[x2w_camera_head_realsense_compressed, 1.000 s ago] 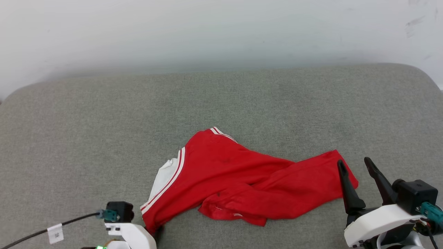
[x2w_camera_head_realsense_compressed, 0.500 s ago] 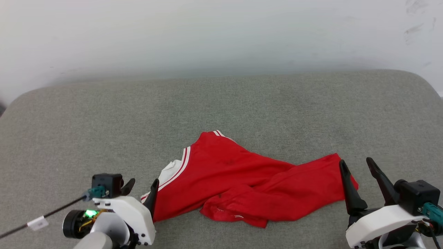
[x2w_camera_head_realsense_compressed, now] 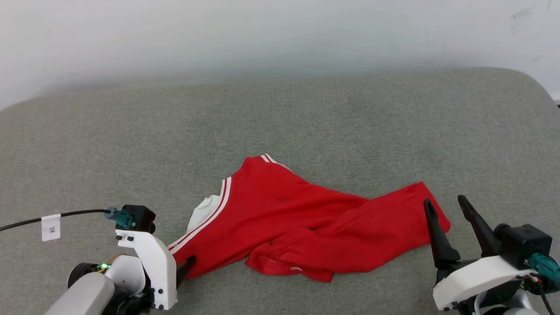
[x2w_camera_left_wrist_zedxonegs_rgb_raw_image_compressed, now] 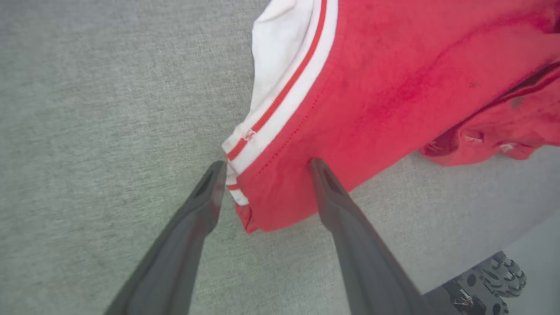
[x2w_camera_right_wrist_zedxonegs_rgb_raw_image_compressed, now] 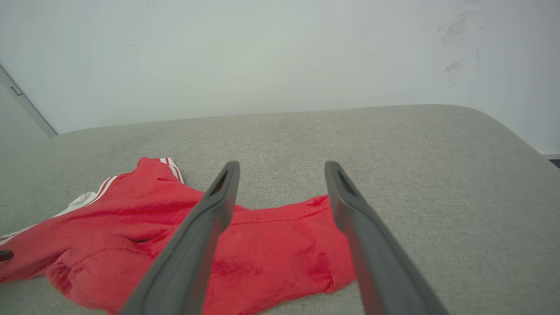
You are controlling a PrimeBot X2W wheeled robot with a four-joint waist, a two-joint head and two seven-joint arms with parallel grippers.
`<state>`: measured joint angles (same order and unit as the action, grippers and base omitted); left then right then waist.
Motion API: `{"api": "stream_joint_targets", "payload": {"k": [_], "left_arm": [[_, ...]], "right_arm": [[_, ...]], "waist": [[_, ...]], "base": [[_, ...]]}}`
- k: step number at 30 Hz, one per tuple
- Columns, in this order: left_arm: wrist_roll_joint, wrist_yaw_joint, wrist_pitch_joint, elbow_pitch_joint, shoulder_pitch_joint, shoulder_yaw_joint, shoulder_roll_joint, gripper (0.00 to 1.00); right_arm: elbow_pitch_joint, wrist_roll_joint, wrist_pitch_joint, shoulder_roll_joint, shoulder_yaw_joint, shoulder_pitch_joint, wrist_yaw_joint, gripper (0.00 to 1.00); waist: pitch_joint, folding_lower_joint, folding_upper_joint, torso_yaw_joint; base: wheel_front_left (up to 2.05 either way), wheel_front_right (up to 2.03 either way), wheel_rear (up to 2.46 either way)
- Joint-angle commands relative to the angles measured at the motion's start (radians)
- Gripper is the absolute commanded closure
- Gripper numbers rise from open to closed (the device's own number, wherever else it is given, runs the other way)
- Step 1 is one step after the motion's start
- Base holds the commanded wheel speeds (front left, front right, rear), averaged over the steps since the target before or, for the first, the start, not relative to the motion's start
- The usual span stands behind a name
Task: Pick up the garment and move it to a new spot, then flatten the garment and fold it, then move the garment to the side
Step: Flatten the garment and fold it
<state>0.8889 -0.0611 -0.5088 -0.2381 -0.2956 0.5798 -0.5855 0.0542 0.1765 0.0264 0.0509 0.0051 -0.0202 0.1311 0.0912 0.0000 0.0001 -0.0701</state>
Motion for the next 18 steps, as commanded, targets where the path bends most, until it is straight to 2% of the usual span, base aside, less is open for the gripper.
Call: {"api": "stream_joint_targets", "payload": {"k": [1, 2, 3, 8, 12, 18], "left_arm": [[0.014, 0.008, -0.009, -0.008, -0.012, -0.002, 0.005, 0.00], [0.019, 0.014, -0.014, -0.015, -0.015, -0.001, 0.007, 0.62], [0.024, 0.020, -0.011, -0.020, -0.021, -0.003, 0.007, 1.00], [0.000, 0.039, 0.042, -0.035, -0.040, -0.008, 0.012, 1.00], [-0.052, 0.030, 0.104, -0.001, -0.068, -0.006, 0.010, 1.00], [-0.145, 0.021, 0.164, 0.099, -0.122, 0.048, 0.066, 1.00]], "right_arm": [[-0.003, 0.003, -0.008, -0.001, 0.000, 0.016, -0.001, 0.00], [-0.005, 0.004, -0.008, -0.001, 0.001, 0.019, 0.000, 0.00], [-0.007, 0.005, -0.009, -0.001, 0.002, 0.021, -0.001, 0.00], [-0.019, 0.006, -0.017, -0.001, -0.001, 0.028, -0.001, 0.00], [-0.026, 0.005, -0.017, -0.001, -0.006, 0.025, 0.000, 0.00], [-0.025, -0.002, -0.011, -0.001, -0.011, 0.022, 0.000, 0.00]], "waist": [[0.008, 0.0000, -0.0001, -0.005], [0.011, 0.0000, -0.0001, -0.007], [0.015, 0.0000, -0.0001, -0.009], [0.019, 0.0000, -0.0001, -0.016], [0.008, 0.0000, -0.0001, -0.016], [-0.009, 0.0000, -0.0001, -0.013]], "base": [[0.00, 0.00, 0.00], [0.00, 0.00, 0.00], [0.00, 0.00, 0.00], [0.00, 0.00, 0.00], [0.00, 0.00, 0.00], [0.00, 0.00, 0.00]]}}
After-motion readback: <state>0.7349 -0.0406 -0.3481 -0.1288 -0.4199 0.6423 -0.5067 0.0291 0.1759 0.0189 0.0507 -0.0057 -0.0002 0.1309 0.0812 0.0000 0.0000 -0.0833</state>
